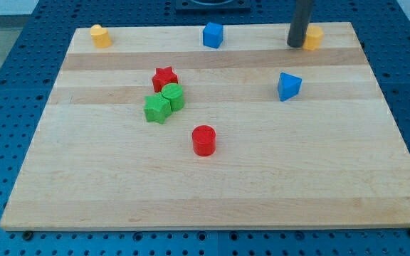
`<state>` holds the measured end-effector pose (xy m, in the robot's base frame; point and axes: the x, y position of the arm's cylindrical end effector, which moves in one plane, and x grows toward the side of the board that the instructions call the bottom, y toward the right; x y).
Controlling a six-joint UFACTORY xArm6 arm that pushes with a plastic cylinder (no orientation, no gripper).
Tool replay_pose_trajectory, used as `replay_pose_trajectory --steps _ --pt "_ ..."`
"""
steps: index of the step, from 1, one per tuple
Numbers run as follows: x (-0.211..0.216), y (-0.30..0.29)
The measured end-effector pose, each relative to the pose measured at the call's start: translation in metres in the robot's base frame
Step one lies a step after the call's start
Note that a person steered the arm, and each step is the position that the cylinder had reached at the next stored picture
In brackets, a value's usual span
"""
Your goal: Slide the yellow hexagon diagonally top right to the blue triangle
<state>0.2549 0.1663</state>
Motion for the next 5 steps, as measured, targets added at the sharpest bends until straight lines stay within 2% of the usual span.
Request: replay_pose_trajectory --steps 2,5 --pt "0.011 0.002" --pt "0.0 0.025"
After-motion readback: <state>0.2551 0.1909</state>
